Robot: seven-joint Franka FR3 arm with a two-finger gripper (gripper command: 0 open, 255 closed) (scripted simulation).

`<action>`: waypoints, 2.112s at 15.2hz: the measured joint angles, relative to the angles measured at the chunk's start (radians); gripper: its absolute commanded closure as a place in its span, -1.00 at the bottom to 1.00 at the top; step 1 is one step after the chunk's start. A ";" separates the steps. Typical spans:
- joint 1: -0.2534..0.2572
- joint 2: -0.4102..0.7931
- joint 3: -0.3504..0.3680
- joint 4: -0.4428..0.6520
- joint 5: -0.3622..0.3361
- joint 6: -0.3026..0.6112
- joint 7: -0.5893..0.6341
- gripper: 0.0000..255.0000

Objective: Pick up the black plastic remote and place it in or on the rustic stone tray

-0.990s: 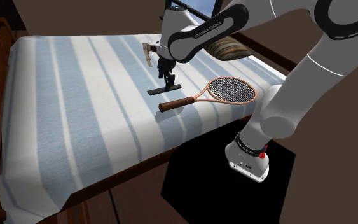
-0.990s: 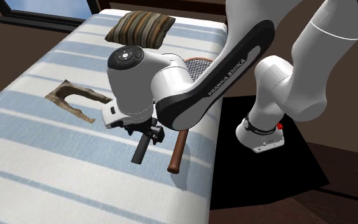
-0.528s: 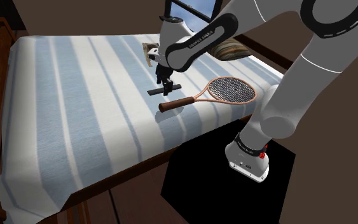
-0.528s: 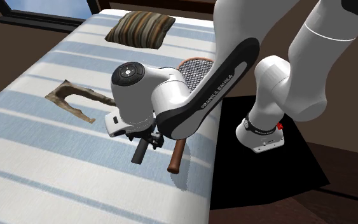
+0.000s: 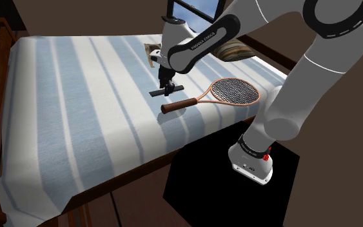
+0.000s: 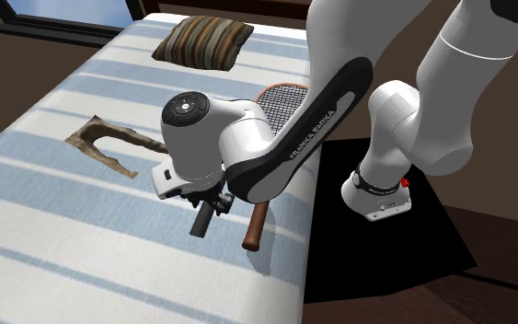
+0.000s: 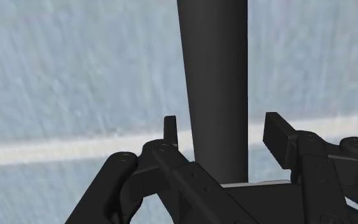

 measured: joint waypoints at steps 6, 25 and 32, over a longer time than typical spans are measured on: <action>0.001 -0.003 0.002 0.001 0.001 -0.005 0.000 1.00; 0.001 -0.131 0.002 0.084 0.003 -0.214 -0.008 1.00; 0.002 -0.174 0.004 0.135 0.004 -0.309 -0.009 1.00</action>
